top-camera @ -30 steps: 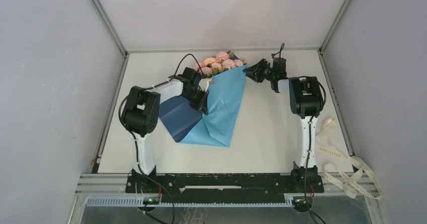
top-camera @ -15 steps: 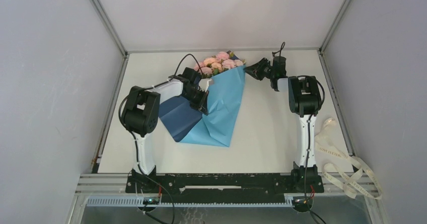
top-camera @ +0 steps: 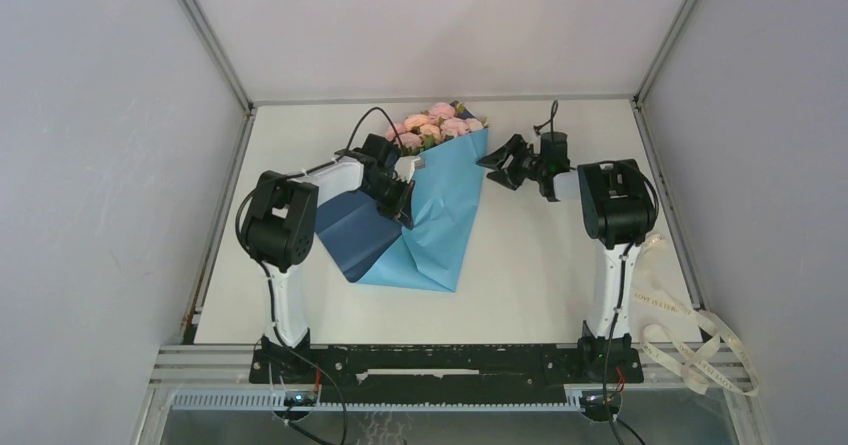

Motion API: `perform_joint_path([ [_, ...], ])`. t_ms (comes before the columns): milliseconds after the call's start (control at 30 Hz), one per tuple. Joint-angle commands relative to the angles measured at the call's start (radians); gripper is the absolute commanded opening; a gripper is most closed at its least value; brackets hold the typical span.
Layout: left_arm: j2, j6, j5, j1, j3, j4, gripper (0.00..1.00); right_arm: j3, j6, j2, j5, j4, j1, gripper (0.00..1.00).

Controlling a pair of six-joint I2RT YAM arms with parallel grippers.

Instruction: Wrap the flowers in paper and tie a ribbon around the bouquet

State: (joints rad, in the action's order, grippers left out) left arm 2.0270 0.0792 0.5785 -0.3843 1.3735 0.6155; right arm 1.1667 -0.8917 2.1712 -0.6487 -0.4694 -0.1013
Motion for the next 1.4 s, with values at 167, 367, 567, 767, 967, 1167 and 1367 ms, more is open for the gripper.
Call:
perform_joint_path([
  [167,-0.048,0.026,0.001,-0.005,0.001,0.006,0.00,-0.049,0.005,0.022,-0.056,-0.038,-0.078,0.66],
  [367,-0.051,0.025,0.002,-0.005,-0.001,0.006,0.00,-0.147,-0.047,-0.012,-0.085,-0.174,-0.074,0.00],
  [567,-0.047,0.026,0.004,-0.005,-0.002,0.006,0.00,-0.193,-0.045,-0.039,-0.160,-0.207,-0.075,0.43],
  [767,-0.044,0.027,0.003,-0.007,0.003,0.006,0.00,-0.341,-0.124,-0.058,-0.172,-0.377,-0.120,0.44],
  [967,-0.047,0.026,0.002,-0.009,-0.001,0.006,0.00,-0.432,-0.200,-0.039,-0.146,-0.546,-0.159,0.00],
  [1167,-0.051,0.026,0.005,-0.010,-0.003,0.006,0.00,-0.482,-0.195,-0.098,-0.150,-0.545,-0.170,0.28],
  [1367,-0.051,0.026,0.006,-0.011,-0.002,0.006,0.00,-0.576,-0.208,-0.154,-0.113,-0.558,-0.245,0.38],
])
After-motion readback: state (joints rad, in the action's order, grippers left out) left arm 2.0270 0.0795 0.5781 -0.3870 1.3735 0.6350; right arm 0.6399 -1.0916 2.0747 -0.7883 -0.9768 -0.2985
